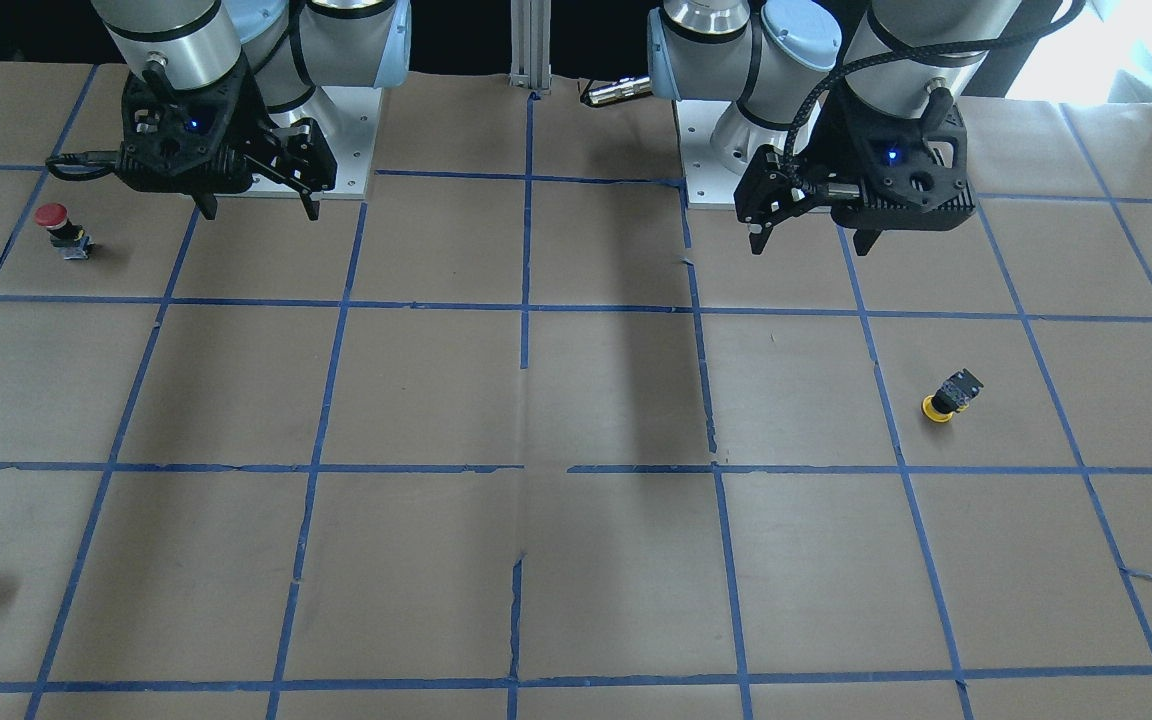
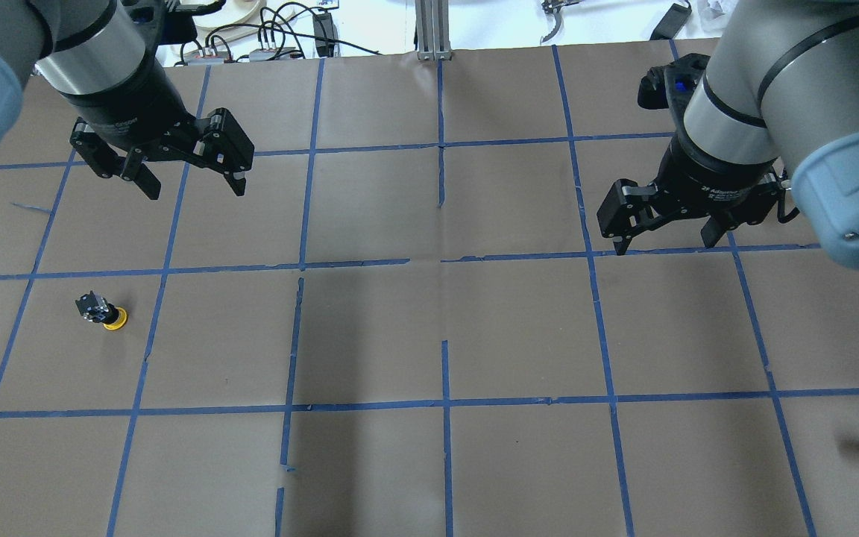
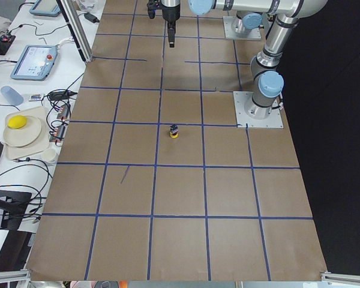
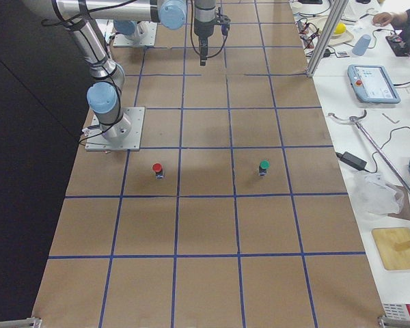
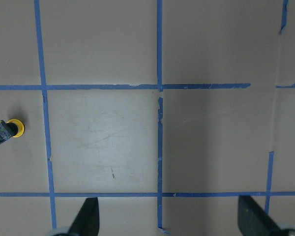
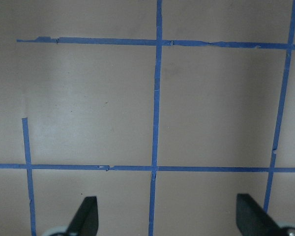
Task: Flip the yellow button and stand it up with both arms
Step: 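Move the left gripper down over the yellow-capped button lying on its side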
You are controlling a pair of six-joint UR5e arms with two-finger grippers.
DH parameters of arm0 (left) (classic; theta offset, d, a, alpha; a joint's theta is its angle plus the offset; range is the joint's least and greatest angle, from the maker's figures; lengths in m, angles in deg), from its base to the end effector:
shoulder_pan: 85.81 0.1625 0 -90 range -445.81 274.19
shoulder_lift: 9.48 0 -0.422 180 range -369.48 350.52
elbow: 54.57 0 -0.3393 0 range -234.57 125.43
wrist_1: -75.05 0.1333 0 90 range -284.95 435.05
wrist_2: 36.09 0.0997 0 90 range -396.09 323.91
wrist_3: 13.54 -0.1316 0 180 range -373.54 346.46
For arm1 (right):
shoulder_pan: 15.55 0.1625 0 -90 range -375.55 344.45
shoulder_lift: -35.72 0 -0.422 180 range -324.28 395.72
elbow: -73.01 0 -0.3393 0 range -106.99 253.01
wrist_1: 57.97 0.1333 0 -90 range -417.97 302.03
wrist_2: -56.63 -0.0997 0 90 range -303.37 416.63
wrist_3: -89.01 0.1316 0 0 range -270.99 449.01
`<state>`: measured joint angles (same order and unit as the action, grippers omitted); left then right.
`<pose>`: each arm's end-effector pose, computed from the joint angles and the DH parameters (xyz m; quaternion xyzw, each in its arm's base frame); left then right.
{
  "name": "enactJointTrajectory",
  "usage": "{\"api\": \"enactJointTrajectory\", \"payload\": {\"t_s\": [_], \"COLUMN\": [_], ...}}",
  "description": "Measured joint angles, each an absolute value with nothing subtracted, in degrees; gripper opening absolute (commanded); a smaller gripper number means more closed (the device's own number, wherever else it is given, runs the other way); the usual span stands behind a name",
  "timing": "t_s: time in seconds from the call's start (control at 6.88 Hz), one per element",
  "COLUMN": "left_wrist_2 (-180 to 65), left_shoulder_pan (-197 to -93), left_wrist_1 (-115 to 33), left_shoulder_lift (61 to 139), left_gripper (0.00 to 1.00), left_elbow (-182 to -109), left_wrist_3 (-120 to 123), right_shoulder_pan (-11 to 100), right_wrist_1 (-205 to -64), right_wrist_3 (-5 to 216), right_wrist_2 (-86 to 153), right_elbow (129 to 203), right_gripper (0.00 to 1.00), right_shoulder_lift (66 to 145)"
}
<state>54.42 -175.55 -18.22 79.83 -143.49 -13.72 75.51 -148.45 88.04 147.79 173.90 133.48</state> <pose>-0.1302 -0.4309 0.4608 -0.0006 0.9999 0.0131 0.0044 0.1376 -0.3728 0.4261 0.0179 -0.9995 -0.0231 0.0101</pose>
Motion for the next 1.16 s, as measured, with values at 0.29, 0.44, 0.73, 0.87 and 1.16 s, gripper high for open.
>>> {"api": "enactJointTrajectory", "payload": {"t_s": [0.29,0.44,0.73,0.87,1.16], "left_wrist_2": [54.65,54.71,54.71,54.69,54.6], "left_shoulder_pan": [-174.15,-171.46,-163.81,-159.77,-152.91], "left_wrist_1": [-18.06,-17.87,-15.46,-12.08,-2.98], "left_shoulder_lift": [79.78,79.8,79.82,80.23,81.6], "left_gripper": [1.0,1.0,1.0,1.0,1.0], "left_elbow": [-144.83,-146.25,-150.44,-152.7,-158.72], "left_wrist_3": [-20.03,-24.99,-38.17,-46.4,-58.35], "right_shoulder_pan": [75.5,75.5,75.5,75.5,75.5], "right_wrist_1": [-148.57,-148.61,-148.57,-148.56,-148.58], "right_wrist_3": [88.12,88.17,88.21,88.21,88.22], "right_wrist_2": [147.8,147.76,147.84,147.9,147.94], "right_elbow": [173.97,173.98,173.99,173.95,173.92], "right_gripper": [1.0,1.0,1.0,1.0,1.0], "right_shoulder_lift": [133.57,133.59,133.65,133.68,133.74]}}
